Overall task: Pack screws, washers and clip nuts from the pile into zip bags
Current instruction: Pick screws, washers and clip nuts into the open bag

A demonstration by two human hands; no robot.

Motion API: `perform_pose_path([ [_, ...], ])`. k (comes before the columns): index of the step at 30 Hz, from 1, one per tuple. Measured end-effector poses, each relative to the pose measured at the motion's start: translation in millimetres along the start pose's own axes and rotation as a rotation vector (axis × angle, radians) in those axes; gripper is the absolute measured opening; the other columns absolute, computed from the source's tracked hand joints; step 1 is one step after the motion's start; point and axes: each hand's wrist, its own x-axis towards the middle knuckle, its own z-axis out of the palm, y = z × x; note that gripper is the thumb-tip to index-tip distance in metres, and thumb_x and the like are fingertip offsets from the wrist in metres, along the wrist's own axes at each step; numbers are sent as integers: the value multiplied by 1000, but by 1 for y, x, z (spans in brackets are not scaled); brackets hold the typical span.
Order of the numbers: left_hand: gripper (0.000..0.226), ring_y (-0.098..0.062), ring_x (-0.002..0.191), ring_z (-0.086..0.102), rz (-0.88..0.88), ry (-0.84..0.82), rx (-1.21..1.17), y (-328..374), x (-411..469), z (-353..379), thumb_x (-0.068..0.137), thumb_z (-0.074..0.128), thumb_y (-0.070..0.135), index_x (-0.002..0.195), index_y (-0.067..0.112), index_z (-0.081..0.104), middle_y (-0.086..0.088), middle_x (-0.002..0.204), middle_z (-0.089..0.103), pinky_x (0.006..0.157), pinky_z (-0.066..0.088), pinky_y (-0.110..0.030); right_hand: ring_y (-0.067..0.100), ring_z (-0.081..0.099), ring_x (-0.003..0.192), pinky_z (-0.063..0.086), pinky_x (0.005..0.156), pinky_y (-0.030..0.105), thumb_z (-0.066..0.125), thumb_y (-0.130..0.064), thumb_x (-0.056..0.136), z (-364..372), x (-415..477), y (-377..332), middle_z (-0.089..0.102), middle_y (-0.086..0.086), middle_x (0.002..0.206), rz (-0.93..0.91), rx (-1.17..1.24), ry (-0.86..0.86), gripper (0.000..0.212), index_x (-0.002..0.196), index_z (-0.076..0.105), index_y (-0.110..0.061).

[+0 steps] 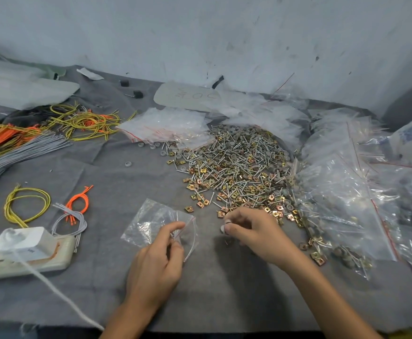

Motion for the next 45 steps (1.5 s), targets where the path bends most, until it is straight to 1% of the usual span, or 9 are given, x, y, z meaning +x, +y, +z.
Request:
perform_pose_path([
  [4,37,-15,62,59,19,-1,8,-2,1,1,90,44,33,124,47,49,14,65,60,63,53,-45,15,68,70,56,69,41,70,-21,85,37,-12,-20,73,0,78,-13,143,19,4,88,71,-24],
  [8,37,-12,62,59,26,7,1,-3,1,1,90,43,34,124,48,49,16,68,61,63,53,-43,1,66,72,48,68,18,70,-25,88,67,-14,-30,70,-19,75,-98,-1,119,5,90,70,-29],
  [14,35,-12,61,60,39,-1,-9,-5,1,2,91,43,35,123,47,49,13,68,62,63,53,-44,1,67,81,49,75,18,72,-22,91,56,-21,-25,72,-15,88,-54,-8,220,7,93,76,-28],
  [19,37,-13,63,59,48,16,-6,-7,1,3,89,40,40,124,48,49,16,73,62,61,52,-44,5,64,79,48,77,23,75,-30,86,74,-20,-35,69,-16,81,-73,-104,180,15,89,59,-29],
  [24,39,-12,66,59,51,48,-41,-7,1,2,86,39,41,123,47,50,23,76,61,64,53,-40,3,59,90,30,84,-1,65,-26,94,86,-14,-48,72,-13,98,-188,-267,116,9,100,71,-29],
  [29,36,-11,61,59,68,42,-43,-8,2,3,90,41,37,124,48,50,13,70,61,61,53,-43,4,62,77,48,75,24,69,-20,91,57,-27,-32,67,-16,87,-141,-215,236,9,95,72,-27],
  [32,36,-12,60,58,73,50,-28,-8,2,4,90,44,33,123,47,49,11,68,60,61,52,-44,7,57,95,48,84,31,66,-32,93,45,-29,-23,60,-16,98,-42,-421,170,14,106,71,-29],
  [36,36,-11,58,55,91,76,-37,-8,1,5,91,45,32,122,47,50,13,69,59,59,52,-44,9,46,105,42,83,30,54,-55,96,55,-28,-26,53,-15,105,-42,-556,35,30,117,65,-36],
  [45,31,-4,58,55,132,167,-51,-9,0,7,91,48,40,122,44,52,21,80,60,57,52,-36,9,58,104,46,90,33,63,-40,96,56,-37,-27,58,-12,94,-69,-366,113,13,99,70,-30],
])
